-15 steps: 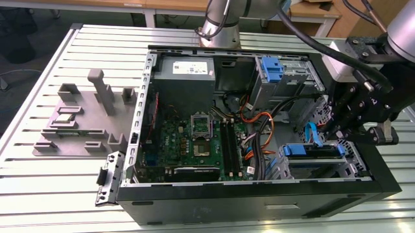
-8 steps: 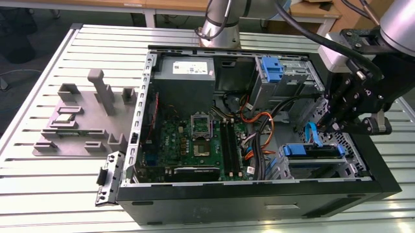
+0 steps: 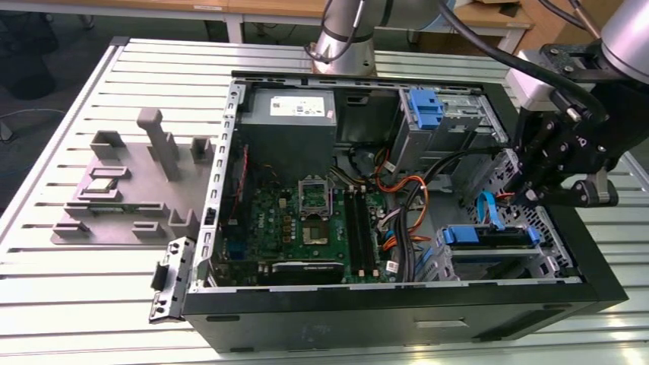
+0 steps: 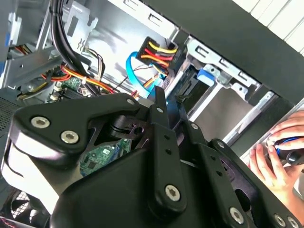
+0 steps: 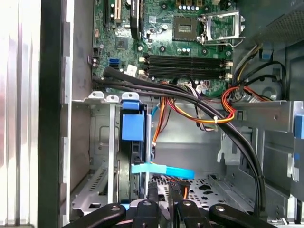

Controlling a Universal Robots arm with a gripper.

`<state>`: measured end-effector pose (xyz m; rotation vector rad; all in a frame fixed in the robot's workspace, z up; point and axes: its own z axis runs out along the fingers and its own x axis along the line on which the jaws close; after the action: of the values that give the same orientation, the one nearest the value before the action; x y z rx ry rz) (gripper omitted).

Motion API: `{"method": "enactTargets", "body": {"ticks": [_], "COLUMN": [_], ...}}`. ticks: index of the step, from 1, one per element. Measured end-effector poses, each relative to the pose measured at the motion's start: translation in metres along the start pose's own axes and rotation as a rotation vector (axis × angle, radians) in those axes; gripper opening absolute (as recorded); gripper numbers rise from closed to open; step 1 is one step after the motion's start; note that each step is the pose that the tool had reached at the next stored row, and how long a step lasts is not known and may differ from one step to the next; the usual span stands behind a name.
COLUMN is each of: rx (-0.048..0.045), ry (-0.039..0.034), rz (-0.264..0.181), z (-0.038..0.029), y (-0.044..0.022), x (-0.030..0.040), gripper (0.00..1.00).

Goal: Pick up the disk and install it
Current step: 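Insert the second disk wire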

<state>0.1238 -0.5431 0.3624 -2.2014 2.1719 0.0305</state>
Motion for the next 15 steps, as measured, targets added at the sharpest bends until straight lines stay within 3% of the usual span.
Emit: {"method": "enactTargets", "body": {"ticks": [15], "rx": [-0.0002], "ry": [0.0106], "rz": [0.0], "z": [0.0065], "y": [-0.0163], "x": [-0.0081], "gripper": [0.24]}}
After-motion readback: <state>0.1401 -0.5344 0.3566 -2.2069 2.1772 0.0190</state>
